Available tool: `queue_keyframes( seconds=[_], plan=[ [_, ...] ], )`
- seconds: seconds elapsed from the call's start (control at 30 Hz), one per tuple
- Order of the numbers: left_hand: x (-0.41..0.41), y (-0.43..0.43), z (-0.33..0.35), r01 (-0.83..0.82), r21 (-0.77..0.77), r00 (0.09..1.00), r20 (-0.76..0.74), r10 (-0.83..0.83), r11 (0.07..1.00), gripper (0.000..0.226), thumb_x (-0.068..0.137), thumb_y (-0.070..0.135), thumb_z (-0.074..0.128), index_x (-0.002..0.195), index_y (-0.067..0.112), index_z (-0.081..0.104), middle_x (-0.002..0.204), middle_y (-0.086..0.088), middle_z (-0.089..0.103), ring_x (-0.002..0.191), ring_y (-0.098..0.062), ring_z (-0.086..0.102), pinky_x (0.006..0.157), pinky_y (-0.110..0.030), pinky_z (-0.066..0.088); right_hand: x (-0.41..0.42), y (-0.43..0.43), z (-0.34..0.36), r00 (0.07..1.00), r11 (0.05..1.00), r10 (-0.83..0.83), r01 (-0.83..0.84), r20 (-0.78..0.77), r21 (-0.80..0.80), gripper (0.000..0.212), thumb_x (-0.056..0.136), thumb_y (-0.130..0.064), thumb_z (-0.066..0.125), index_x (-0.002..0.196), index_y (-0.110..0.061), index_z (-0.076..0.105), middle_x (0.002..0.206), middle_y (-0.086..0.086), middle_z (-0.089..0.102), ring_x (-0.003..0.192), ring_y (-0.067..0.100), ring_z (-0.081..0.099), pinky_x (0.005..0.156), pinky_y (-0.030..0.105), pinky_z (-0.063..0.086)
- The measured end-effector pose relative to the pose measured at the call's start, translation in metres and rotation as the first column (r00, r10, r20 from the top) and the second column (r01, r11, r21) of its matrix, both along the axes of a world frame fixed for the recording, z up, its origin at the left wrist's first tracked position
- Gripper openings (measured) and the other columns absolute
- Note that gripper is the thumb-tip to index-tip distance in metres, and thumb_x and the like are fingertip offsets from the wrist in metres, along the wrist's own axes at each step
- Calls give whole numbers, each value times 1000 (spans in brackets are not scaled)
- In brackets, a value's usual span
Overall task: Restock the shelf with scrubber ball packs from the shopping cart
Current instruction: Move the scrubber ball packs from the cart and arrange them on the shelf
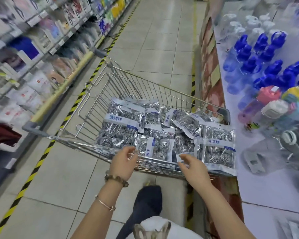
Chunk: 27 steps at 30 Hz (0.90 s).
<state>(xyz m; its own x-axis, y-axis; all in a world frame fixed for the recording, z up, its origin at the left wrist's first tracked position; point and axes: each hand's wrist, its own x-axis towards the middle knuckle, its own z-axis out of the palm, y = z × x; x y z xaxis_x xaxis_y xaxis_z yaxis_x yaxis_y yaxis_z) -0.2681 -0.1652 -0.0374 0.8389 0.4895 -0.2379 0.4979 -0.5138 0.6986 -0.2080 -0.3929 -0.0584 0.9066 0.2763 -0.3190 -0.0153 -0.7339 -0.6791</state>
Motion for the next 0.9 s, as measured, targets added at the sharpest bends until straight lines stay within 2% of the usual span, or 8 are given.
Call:
queue_keyframes(
  seconds=[0.1,0.23,0.43,0.53,0.67,0.77,0.83,0.9],
  plan=[
    [35,34,-10,-4,12,1000,-29,4,1000,30,88,23,57,118,19,57,112,3,63,94,-12,59,80,-27,50,30,27,-5,1000,1000,4,-5,-16,-10,32,92,-22,56,124,-14,58,120,0,60,106,13,55,93,29,42],
    [81,78,-20,5,86,994,-107,5,996,36,89,25,56,125,18,52,117,1,58,73,-5,52,59,-17,43,69,61,-10,998,997,7,-12,-65,-74,35,93,-24,55,127,-17,55,121,-2,61,99,12,58,89,26,44],
    [126,148,-51,-105,114,965,-227,129,988,40,81,23,64,118,17,51,119,-6,51,71,-13,56,54,-27,48,116,107,-34,991,989,22,-42,-135,-145,35,93,-25,55,126,-14,55,121,0,61,100,16,62,87,28,49],
    [127,165,-65,-169,104,928,-318,194,980,40,81,20,63,119,15,50,119,-10,49,93,-25,57,80,-37,52,130,127,-52,976,975,53,-97,-213,-201,32,92,-21,55,122,-13,57,118,3,63,93,13,61,90,33,51],
    [128,166,-78,-170,98,902,-384,195,981,56,82,18,63,133,8,40,132,-14,42,92,-17,49,75,-25,45,143,145,-73,947,957,85,-164,-308,-240,31,92,-20,54,122,-16,56,116,1,63,81,12,63,79,34,55],
    [134,160,-82,-161,124,896,-397,198,979,70,83,21,63,142,13,26,149,-13,20,124,-29,40,93,-37,45,153,153,-84,936,943,99,-196,-337,-268,32,91,-16,55,124,-14,55,116,3,62,80,13,61,76,29,53],
    [139,164,-90,-183,112,877,-431,214,977,72,81,22,65,141,15,27,142,-14,34,121,-32,45,93,-43,48,158,157,-92,930,927,122,-231,-348,-295,34,90,-16,57,124,-13,53,118,7,60,86,16,59,79,29,50],
    [144,171,-92,-194,116,867,-445,225,974,66,78,26,68,134,18,34,105,-10,60,90,-27,60,71,-41,56,160,159,-102,919,897,147,-280,-366,-341,47,88,-21,61,132,-13,46,125,10,53,99,21,57,87,33,48]
  ],
)
